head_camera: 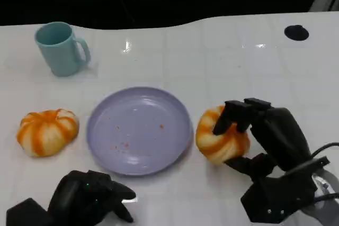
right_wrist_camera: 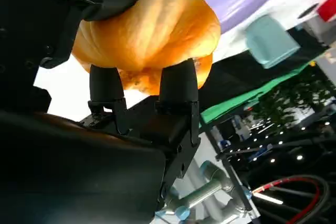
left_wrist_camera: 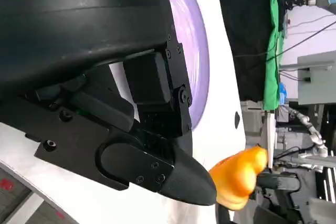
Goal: Grasp the bread from the table and place it into the plate.
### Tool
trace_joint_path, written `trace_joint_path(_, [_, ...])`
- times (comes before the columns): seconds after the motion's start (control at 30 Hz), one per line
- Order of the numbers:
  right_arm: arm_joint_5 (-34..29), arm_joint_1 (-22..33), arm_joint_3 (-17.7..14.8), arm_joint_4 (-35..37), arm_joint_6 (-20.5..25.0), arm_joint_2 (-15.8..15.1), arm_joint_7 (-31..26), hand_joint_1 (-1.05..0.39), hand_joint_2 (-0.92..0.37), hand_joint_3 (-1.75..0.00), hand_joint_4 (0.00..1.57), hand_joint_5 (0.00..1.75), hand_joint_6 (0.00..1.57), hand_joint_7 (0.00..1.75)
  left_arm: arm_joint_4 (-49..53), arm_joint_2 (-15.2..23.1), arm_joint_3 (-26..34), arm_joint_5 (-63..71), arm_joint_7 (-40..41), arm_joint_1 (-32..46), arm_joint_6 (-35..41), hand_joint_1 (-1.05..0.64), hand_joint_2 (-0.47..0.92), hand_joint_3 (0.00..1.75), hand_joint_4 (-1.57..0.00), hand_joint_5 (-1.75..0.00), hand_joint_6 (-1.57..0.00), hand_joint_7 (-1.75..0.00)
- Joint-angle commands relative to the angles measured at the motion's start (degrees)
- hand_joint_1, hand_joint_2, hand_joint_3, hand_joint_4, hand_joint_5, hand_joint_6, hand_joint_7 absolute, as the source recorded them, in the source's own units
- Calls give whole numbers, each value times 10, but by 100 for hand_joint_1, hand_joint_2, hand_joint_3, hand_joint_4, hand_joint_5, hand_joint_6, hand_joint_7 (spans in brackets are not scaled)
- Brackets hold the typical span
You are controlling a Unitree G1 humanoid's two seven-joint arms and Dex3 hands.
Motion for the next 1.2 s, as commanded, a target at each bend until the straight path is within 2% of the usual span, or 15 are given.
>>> trace_joint_path(0.03, [35,-19,-15,-19,-6,16,30,-5,-13,-160,102,175,80,173,4,7,2,-1,3,0,-4,-105,92,1,-141,-83,-157,-23])
trace_joint_path(0.37, [15,-60,-1,-5,21,64,47,-7,-12,-165,102,175,80,167,-2,6,-1,3,6,3,-4,-105,92,1,-141,-83,-157,-24])
trace_joint_path(0.5, [20,-86,7,26,18,89,50,-7,-14,-163,101,175,79,167,2,6,-2,3,5,2,-6,-105,92,0,-141,-83,-157,-24])
trace_joint_path(0.7, [23,-136,19,85,17,127,68,-6,-22,-152,95,175,77,163,11,8,-3,3,1,-2,-12,-105,92,0,-141,-82,-157,-23])
trace_joint_path(0.9, [-8,-191,44,168,23,161,27,-9,-28,-139,93,175,79,155,23,8,-3,3,-1,-8,-18,-105,92,0,-141,-82,-157,-23])
trace_joint_path(1.0, [-10,-207,50,202,29,171,17,-8,-31,-135,88,175,83,140,30,8,-3,4,0,-11,-22,-105,92,1,-141,-82,-157,-23])
trace_joint_path(1.1, [-22,-219,61,218,48,174,11,-11,-41,-110,80,156,89,92,28,7,-4,4,3,-11,-19,-105,91,0,-141,-82,-157,-23])
trace_joint_path(1.13, [-28,-223,67,219,57,173,17,-15,-46,-97,69,138,83,69,28,7,-4,5,4,-11,-20,-105,91,0,-142,-82,-157,-24])
trace_joint_path(1.2, [-43,-230,82,215,80,167,36,-21,-56,-77,51,94,70,38,30,7,-4,6,4,-11,-23,-105,91,0,-142,-82,-157,-24])
